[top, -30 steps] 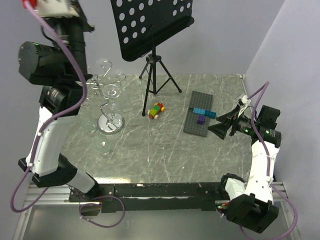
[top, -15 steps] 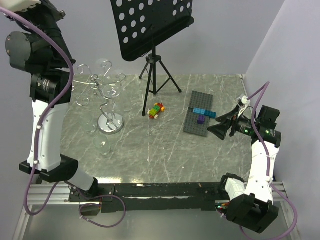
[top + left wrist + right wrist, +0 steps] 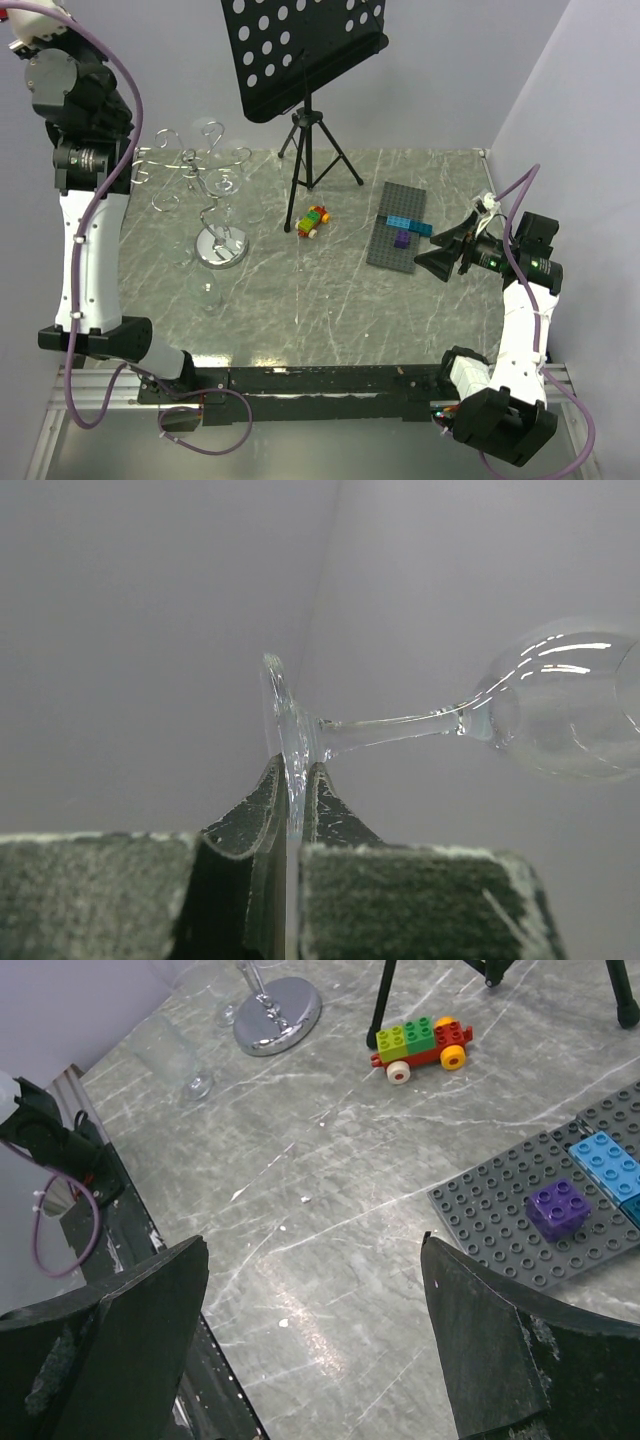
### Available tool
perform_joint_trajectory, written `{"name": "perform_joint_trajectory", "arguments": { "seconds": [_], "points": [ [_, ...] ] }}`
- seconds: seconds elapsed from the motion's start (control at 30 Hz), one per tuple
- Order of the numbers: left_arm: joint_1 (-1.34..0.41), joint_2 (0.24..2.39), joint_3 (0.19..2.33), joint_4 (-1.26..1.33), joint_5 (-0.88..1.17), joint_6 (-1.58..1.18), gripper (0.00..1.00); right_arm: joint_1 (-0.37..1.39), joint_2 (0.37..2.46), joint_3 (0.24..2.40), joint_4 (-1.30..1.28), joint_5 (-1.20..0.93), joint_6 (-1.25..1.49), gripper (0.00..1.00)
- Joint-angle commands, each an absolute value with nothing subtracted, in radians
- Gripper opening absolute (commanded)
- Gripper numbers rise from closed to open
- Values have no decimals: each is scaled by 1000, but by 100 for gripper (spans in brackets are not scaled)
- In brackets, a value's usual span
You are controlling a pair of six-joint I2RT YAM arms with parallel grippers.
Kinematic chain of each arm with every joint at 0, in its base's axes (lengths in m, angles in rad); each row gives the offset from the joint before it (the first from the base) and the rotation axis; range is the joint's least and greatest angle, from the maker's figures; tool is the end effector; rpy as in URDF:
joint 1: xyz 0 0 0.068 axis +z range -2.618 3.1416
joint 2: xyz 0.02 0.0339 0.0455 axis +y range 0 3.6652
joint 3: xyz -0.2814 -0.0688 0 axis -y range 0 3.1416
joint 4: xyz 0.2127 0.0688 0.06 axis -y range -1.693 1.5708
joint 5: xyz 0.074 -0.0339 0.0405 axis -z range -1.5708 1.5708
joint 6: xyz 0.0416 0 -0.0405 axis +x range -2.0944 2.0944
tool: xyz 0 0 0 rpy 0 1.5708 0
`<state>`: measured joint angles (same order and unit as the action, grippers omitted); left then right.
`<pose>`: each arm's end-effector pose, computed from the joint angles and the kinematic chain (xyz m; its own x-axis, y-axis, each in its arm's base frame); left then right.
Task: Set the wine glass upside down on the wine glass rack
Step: Turn the wine glass upside down at the wine rack.
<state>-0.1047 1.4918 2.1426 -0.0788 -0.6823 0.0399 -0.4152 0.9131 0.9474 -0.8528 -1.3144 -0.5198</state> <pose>0.2216 0.0031 0.6282 0.5201 -0.0235 -0.8538 -0.4673 0.8289 -0.3075 0.1226 -0.0101 0.3417 -0.3302 0.0079 -0.9439 -0.7680 0.5791 0.2736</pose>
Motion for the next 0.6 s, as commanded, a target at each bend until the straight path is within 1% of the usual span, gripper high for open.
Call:
{"name": "perform_joint_trajectory", "arguments": {
  "seconds": [0.0,0.3,0.57],
  "points": [
    [-89,1428,2097,-41,-634,38,1,-420,917,965,-854,-1359,-557,93],
    [-77,1387,1939,-34,-638,141,1,-420,923,974,-893,-1390,-581,93],
    [-58,1430,1963,-132,-725,120,1,-420,908,971,-916,-1424,-595,93]
  ]
}}
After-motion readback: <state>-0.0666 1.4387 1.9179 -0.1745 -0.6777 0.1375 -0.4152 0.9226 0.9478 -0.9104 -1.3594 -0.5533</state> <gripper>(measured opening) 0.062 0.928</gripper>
